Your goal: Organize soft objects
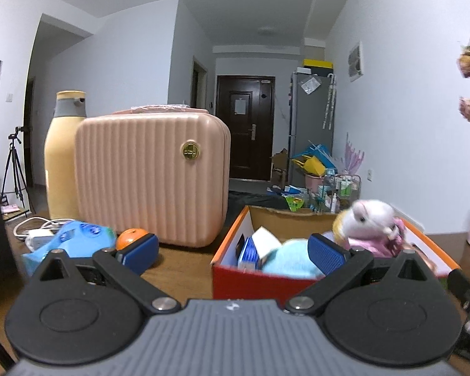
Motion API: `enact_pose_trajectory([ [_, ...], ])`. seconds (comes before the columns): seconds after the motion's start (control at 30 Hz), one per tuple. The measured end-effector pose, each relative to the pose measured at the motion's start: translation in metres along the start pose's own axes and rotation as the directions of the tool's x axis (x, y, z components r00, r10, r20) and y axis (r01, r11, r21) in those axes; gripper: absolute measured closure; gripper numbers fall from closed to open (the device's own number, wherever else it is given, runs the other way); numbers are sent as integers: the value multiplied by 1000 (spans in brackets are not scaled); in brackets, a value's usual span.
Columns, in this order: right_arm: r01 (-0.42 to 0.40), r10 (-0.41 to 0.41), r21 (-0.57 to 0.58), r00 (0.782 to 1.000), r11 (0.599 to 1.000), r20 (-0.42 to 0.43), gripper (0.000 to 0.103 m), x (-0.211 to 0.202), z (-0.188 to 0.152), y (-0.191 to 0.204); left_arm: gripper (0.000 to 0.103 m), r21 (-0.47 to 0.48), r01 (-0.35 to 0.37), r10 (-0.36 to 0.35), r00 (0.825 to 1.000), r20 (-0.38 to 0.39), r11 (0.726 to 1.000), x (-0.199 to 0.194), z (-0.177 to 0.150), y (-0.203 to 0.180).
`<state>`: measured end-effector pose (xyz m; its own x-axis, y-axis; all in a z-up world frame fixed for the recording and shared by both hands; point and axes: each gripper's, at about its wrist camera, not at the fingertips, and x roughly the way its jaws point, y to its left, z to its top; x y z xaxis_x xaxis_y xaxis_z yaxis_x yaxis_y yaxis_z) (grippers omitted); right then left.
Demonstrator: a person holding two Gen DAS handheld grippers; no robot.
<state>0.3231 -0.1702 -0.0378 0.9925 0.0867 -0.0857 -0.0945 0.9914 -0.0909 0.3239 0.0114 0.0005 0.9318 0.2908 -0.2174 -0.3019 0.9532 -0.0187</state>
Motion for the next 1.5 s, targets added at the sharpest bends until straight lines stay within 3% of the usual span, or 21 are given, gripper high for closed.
enact_pose_trajectory([
  [0.4, -49, 53, 52, 995, 997, -79, 0, -128, -7, -26, 0, 75, 106, -103, 994, -43, 992, -126, -27, 25],
  [0.53, -59, 69, 92, 991, 994, -111, 0, -174, -7, -31, 0, 69, 170, -164, 982, -89, 983, -171, -34, 34],
  [0.8, -66, 75, 64, 986, 996, -149, 0, -255, -8, -33, 0, 126, 229, -220, 972, -80, 965, -250, -50, 36],
  [1.1, -64, 75, 83, 988, 995, -133, 0, -305, 4, -40, 0, 137, 244, -236, 969, -74, 960, -285, -51, 42],
  [1.5, -61, 72, 91, 991, 994, -116, 0, -315, 9, -42, 0, 139, 243, -236, 970, -66, 960, -293, -52, 45],
])
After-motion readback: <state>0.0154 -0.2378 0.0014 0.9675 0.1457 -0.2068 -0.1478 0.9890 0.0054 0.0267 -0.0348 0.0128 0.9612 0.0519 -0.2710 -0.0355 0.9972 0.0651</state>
